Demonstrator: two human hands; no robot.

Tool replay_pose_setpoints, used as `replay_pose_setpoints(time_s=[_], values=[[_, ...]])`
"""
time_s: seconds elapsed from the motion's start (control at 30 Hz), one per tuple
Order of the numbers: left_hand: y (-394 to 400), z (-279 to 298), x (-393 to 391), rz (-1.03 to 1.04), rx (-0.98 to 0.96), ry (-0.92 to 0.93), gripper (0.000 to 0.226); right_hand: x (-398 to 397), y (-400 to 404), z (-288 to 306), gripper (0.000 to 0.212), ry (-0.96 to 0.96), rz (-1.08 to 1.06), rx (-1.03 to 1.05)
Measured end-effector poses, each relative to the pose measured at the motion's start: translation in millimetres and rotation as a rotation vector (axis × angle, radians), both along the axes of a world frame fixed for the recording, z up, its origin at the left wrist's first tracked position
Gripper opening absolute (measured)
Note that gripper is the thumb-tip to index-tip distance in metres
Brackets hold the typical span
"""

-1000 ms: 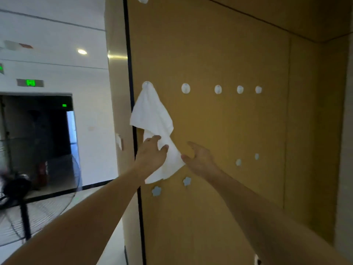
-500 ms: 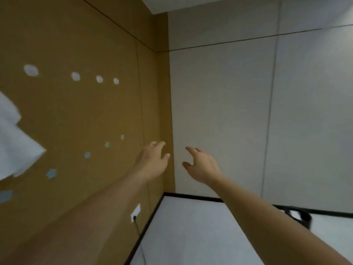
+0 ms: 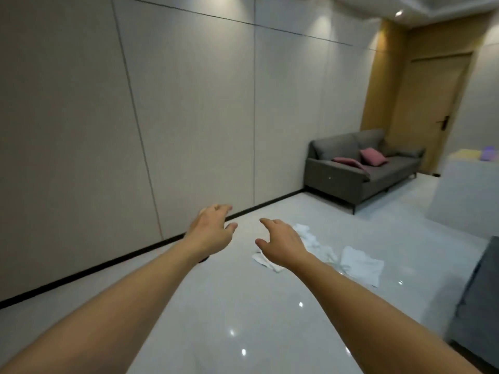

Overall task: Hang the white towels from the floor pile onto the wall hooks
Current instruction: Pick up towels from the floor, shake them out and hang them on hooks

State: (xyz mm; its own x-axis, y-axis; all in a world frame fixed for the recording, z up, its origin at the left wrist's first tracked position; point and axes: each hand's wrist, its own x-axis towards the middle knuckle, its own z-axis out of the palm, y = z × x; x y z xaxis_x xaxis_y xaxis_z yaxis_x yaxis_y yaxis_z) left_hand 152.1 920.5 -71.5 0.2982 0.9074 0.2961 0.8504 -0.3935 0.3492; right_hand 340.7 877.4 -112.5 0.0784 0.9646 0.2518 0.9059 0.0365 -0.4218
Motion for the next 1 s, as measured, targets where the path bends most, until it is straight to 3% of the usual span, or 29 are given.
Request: replay_pose_setpoints(time_s=[0.2,0.53,0.67,1.0], values=[[0,-40,208,-0.349,-0.093,0.060,0.049,185,-57,-45,0.058,0.072,-0.314,-0.122],[6,-99,487,-0.816,-0.188,0.122,0.048,397,-118,-100,0.060,0.174,-0.783,-0.219],[38,-123,571,-0.920,-0.227,0.141,0.049,464,-91,-115,0.048,0.234,-0.863,-0.242],[178,-208,672,-0.926,-0.425,0.272,0.052,564,55,-178,0.061,0.299,-0.891,-0.429]])
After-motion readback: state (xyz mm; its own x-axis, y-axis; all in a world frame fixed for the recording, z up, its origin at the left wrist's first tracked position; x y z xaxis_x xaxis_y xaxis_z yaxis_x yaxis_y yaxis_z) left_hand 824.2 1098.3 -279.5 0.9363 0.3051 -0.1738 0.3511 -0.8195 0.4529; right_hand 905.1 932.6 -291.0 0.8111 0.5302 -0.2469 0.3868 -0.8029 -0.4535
